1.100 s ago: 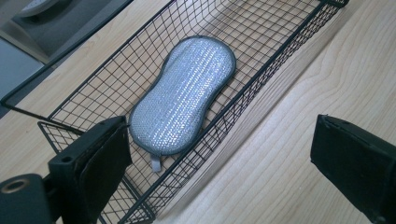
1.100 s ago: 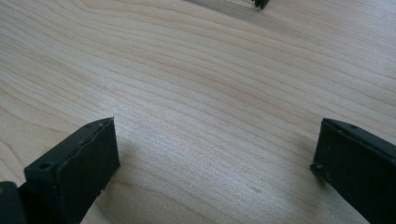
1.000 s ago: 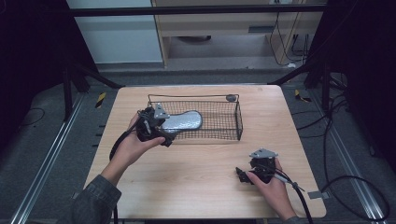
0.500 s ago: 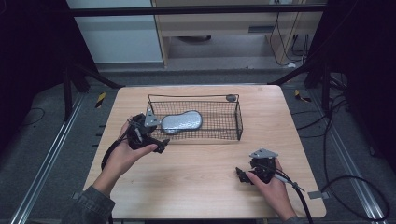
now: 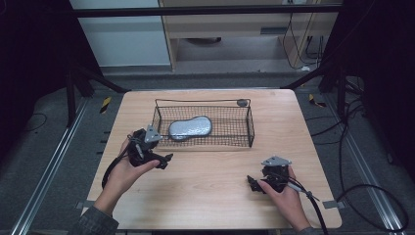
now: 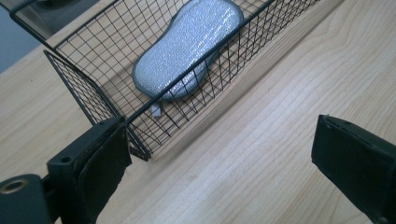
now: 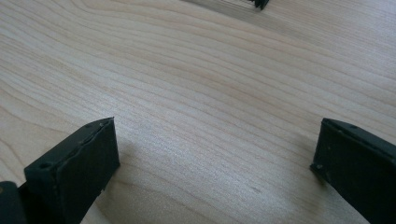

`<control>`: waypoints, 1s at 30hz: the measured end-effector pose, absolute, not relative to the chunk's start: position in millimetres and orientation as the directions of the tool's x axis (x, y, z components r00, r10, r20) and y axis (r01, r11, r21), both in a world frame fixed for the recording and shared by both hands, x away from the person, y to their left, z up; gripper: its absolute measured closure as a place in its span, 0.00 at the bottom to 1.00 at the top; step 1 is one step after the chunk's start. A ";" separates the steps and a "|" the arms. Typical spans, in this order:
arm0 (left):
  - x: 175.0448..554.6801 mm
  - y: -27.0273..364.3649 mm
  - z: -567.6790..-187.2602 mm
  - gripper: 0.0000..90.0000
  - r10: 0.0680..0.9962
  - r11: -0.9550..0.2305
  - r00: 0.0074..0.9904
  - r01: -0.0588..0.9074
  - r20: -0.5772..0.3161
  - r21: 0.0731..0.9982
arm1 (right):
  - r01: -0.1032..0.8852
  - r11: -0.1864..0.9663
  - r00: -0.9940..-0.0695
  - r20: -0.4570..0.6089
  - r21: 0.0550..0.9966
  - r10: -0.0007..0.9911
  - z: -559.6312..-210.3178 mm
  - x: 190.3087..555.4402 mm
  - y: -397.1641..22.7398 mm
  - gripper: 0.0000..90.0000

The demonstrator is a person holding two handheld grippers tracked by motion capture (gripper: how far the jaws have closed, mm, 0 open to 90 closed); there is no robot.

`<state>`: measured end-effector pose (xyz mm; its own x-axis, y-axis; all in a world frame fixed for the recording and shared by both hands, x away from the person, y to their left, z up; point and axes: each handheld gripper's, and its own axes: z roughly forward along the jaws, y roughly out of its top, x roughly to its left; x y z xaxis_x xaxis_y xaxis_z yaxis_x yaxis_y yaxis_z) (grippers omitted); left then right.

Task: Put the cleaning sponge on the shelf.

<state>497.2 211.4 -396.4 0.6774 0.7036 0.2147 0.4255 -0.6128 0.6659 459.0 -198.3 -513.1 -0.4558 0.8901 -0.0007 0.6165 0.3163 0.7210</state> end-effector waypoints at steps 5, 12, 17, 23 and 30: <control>493.2 217.7 -409.7 0.04 0.718 -0.592 0.671 0.449 0.185 0.670 | 0.616 0.316 -0.456 -0.001 0.722 0.890 -513.2 459.0 -198.3 0.00; 490.9 228.5 -434.5 0.05 0.736 -0.576 0.658 0.486 0.158 0.657 | 0.616 0.316 -0.456 0.000 0.721 0.890 -513.1 459.0 -198.3 0.00; 492.0 240.0 -450.8 0.04 0.752 -0.565 0.644 0.518 0.143 0.643 | 0.617 0.315 -0.455 0.001 0.721 0.890 -513.2 458.9 -198.2 0.00; 497.9 257.1 -466.2 0.04 0.786 -0.541 0.603 0.559 0.139 0.629 | 0.616 0.316 -0.456 -0.001 0.722 0.890 -513.2 458.9 -198.3 0.00; 504.9 271.3 -480.4 0.04 0.814 -0.505 0.569 0.590 0.120 0.630 | 0.616 0.316 -0.457 0.000 0.722 0.890 -513.2 459.1 -198.3 0.00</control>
